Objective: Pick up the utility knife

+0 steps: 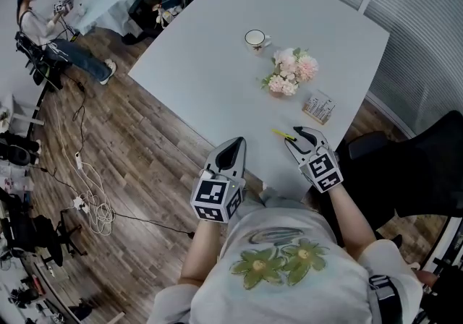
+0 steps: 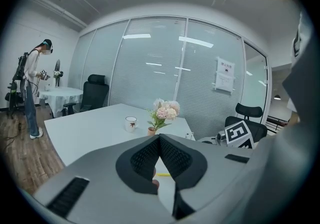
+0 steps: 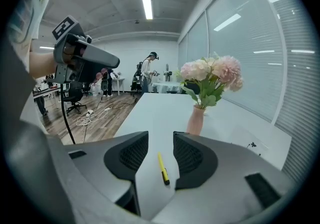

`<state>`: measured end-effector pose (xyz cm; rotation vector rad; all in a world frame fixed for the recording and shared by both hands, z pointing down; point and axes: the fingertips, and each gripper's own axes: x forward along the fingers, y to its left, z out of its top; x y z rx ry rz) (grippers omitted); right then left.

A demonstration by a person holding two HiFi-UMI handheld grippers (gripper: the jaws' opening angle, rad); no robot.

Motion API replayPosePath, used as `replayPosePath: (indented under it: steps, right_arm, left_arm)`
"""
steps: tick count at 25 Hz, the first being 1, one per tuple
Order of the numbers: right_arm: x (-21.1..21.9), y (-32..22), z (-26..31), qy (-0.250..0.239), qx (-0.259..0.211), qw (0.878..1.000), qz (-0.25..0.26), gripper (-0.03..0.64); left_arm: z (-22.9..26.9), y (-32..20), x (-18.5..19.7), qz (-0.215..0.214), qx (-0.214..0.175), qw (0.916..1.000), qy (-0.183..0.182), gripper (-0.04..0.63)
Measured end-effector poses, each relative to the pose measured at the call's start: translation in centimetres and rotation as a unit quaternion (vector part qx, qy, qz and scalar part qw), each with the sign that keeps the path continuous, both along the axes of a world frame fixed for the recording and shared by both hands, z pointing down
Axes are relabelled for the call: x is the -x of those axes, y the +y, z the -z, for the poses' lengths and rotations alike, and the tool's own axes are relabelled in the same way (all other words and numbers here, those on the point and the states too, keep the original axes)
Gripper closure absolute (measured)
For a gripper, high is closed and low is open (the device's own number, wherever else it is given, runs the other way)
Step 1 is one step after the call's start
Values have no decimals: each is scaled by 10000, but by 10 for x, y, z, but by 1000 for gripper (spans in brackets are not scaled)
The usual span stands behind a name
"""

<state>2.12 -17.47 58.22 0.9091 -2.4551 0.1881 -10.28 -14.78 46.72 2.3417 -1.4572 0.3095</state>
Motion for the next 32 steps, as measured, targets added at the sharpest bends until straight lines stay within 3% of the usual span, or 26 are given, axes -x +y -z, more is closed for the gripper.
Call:
replayPosePath:
  steps: [32]
  right_arm:
    - [-7, -6, -95, 834, 744, 9931, 342, 468]
  left_arm:
    - [-6, -4, -4, 54, 92, 9999, 3, 584]
